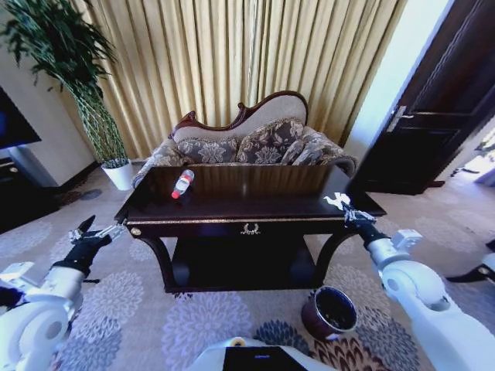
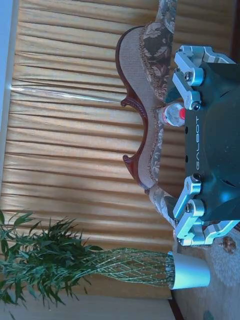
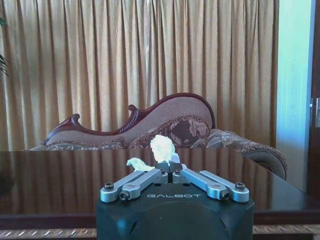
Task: Move to the front of the table and place the trash on the table into the trash bin.
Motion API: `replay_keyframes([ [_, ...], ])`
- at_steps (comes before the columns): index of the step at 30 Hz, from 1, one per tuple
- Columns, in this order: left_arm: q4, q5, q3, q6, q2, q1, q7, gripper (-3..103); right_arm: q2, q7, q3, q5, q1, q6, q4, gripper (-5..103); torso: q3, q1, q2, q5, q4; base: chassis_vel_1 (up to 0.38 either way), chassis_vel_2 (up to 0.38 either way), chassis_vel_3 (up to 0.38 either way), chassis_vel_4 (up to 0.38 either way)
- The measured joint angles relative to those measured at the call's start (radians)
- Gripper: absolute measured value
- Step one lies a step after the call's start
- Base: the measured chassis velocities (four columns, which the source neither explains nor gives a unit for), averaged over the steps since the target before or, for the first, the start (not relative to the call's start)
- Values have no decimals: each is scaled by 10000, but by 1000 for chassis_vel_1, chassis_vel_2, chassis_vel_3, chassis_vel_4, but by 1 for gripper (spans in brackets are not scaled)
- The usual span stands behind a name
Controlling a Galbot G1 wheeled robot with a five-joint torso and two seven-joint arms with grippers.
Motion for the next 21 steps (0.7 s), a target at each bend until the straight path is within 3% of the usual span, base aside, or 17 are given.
replay_keyframes([
  [16,27,117,22,-196,-57,39,3,100,121,-42,-345,-421,137,140,-200,0,0,0,0,1,-1,132,-119,-129,128],
  [21,47,179,23,-281,-92,41,9,100,429,-436,-482,-736,38,217,-672,0,-2,-3,2,-2,-2,53,-59,-69,42],
])
